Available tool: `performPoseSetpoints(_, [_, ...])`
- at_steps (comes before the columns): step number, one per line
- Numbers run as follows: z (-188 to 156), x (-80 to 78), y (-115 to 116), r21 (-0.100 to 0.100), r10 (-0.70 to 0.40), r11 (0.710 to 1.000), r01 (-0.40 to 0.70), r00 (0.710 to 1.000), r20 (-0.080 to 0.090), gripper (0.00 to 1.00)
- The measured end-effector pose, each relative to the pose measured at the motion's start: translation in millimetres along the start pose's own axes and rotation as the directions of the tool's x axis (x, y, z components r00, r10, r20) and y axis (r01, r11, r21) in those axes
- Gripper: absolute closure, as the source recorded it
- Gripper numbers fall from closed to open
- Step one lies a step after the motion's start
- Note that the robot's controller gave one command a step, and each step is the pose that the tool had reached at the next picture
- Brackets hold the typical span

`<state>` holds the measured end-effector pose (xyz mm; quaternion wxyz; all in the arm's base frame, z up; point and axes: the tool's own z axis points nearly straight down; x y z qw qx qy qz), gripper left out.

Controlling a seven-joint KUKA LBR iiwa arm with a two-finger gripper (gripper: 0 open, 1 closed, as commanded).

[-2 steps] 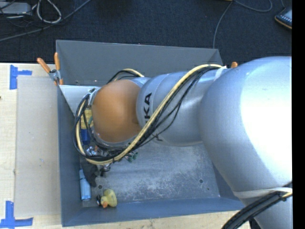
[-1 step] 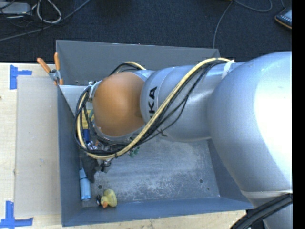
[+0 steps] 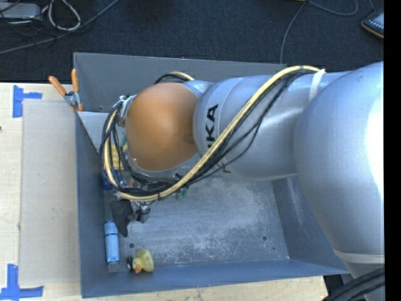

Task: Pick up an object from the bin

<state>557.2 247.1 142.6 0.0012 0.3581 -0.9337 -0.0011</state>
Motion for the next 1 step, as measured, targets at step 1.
performPoseSetpoints(1, [-39.4, -0.7, 0.2, 0.0, 0.003, 1.0, -0.003, 1.0, 0.001, 1.0])
